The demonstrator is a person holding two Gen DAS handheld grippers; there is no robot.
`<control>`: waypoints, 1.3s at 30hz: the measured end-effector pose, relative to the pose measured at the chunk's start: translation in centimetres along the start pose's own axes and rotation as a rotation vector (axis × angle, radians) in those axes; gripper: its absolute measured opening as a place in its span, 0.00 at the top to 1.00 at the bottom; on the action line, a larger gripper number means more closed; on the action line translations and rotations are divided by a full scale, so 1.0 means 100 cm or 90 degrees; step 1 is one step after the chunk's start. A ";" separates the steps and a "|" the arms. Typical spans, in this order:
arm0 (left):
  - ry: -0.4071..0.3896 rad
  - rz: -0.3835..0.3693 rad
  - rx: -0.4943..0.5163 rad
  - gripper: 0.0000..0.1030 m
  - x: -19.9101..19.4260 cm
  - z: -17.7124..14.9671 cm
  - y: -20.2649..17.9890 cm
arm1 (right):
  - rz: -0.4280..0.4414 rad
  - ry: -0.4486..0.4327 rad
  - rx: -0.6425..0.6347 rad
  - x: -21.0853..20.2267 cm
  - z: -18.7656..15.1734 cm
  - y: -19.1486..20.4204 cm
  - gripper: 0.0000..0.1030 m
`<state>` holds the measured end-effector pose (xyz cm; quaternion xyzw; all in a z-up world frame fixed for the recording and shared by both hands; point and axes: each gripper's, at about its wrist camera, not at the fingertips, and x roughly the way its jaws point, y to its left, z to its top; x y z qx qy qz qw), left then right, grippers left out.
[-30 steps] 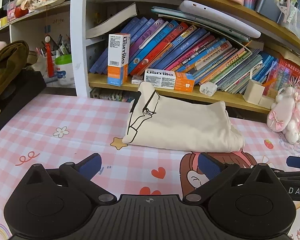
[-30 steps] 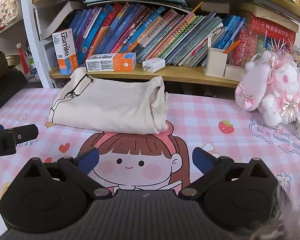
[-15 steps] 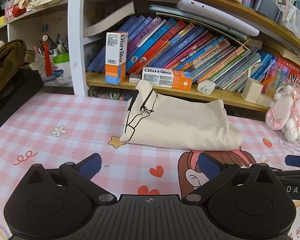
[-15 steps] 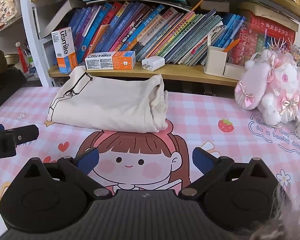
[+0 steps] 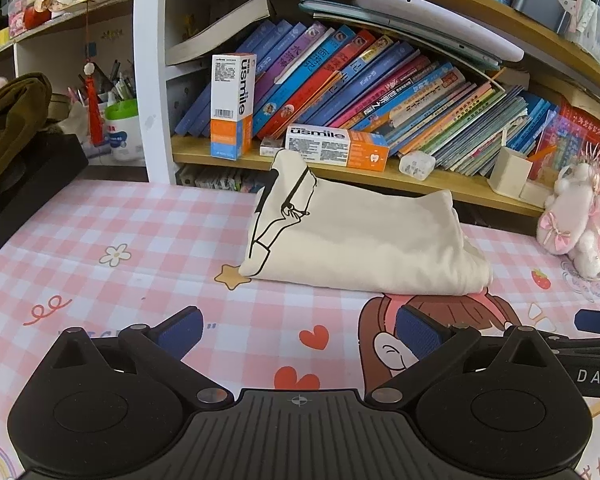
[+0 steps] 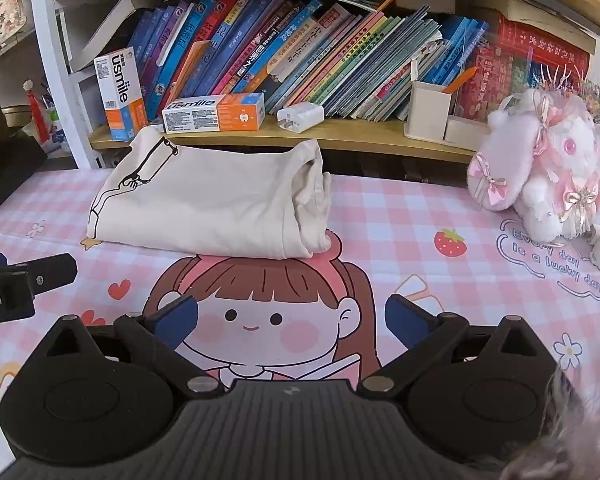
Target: Fold clothes
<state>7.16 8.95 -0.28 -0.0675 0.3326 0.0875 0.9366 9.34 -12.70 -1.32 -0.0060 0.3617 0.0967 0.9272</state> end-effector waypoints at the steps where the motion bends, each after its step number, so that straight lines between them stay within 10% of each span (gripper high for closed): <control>1: 0.000 0.001 0.000 0.00 0.000 0.000 0.000 | 0.000 0.000 -0.001 0.000 0.000 0.000 0.02; 39: 0.003 0.013 0.022 0.00 0.005 -0.001 -0.005 | 0.000 0.006 0.001 0.003 0.004 0.004 0.02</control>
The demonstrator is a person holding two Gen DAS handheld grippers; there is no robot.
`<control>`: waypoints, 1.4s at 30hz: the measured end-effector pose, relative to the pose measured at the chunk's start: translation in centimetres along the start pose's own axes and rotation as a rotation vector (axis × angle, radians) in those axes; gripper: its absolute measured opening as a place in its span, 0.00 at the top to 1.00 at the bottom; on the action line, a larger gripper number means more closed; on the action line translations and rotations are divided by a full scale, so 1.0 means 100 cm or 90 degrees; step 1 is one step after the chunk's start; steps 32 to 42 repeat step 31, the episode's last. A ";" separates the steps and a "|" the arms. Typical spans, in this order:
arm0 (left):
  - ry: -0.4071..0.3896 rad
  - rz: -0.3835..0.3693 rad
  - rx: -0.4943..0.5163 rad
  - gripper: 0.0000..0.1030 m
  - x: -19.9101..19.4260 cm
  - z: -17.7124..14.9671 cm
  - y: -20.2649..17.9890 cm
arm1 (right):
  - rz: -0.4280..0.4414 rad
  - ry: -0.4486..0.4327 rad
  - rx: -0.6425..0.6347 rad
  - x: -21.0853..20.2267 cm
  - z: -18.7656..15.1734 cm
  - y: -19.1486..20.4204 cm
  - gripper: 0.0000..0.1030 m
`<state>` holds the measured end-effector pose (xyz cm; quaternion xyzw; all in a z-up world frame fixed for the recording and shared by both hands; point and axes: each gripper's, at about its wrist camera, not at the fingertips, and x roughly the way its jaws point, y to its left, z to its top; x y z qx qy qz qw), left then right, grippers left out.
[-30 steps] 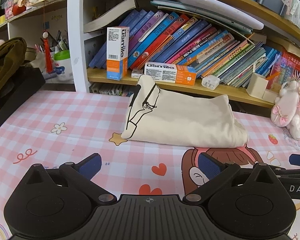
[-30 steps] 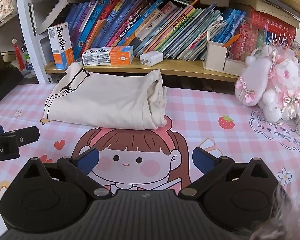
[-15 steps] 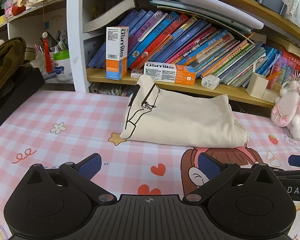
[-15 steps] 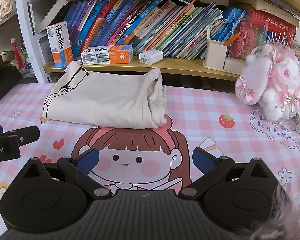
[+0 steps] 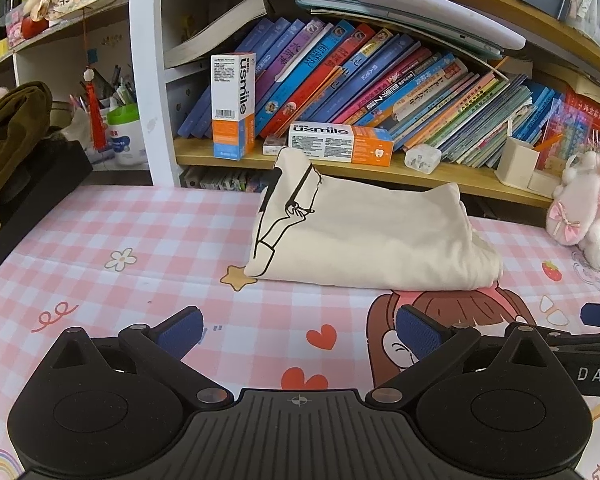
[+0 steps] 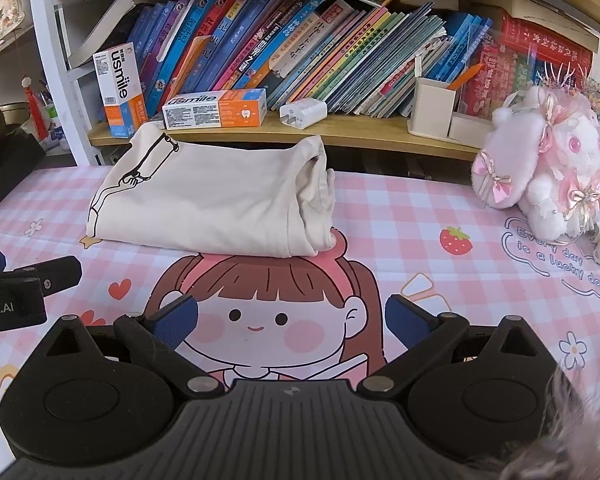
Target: Fold clothes
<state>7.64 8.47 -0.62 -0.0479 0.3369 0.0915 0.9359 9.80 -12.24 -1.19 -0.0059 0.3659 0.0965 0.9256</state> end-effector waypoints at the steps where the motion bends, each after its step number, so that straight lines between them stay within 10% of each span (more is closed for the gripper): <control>1: 0.000 0.000 0.000 0.00 0.000 0.000 0.000 | 0.001 0.001 0.000 0.000 0.000 0.000 0.02; 42: 0.013 -0.003 0.005 0.00 -0.001 -0.002 -0.006 | 0.009 0.007 0.006 -0.001 0.001 0.003 0.02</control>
